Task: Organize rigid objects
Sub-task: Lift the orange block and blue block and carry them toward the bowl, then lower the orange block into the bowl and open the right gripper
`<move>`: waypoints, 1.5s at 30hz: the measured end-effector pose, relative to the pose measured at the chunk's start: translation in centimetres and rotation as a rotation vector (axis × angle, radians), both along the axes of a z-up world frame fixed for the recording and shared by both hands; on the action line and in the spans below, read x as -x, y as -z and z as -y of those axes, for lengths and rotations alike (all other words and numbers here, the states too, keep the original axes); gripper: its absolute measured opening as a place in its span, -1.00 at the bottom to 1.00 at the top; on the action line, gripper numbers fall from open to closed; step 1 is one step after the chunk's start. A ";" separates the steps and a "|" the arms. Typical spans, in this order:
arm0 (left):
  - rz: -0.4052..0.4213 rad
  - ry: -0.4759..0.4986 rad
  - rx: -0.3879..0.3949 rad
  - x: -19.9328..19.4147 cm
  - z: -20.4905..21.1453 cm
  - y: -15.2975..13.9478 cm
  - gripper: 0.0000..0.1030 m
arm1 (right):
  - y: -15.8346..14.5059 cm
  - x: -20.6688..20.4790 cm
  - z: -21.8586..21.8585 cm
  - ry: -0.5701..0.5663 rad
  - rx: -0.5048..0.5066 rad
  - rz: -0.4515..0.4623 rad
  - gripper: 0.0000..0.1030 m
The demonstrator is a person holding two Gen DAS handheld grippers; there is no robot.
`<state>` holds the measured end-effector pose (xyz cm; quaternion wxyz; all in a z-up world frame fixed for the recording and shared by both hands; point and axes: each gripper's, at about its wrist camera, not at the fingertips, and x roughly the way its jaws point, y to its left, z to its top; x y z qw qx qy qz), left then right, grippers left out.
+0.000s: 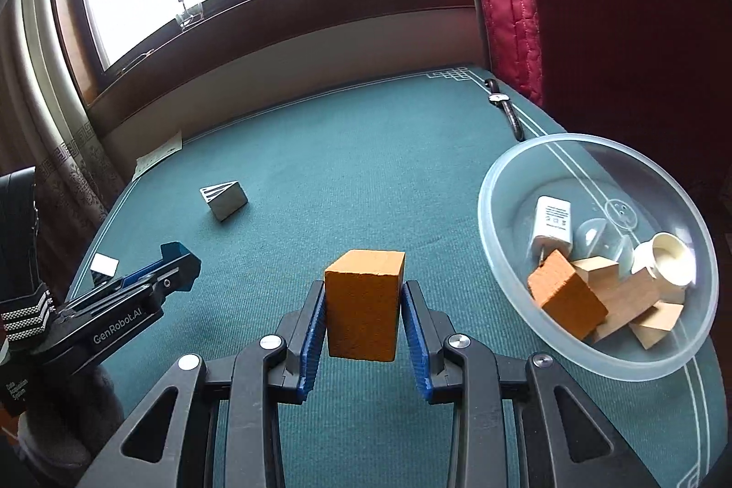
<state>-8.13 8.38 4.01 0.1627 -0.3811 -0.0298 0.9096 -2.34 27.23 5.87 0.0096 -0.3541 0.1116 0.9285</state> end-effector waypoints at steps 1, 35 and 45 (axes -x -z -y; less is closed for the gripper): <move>0.000 0.002 0.001 0.0 -0.1 0.0 -0.39 | -0.1 -0.1 -0.5 0.014 0.000 -0.005 -0.33; 0.035 0.146 0.013 -2.6 -7.6 -1.2 -0.39 | 0.0 -3.7 -13.8 0.323 -0.014 -0.067 -0.23; 0.028 0.258 -0.001 -3.2 -13.0 -2.8 -0.39 | -0.2 -4.7 -15.1 0.340 -0.015 -0.105 -0.23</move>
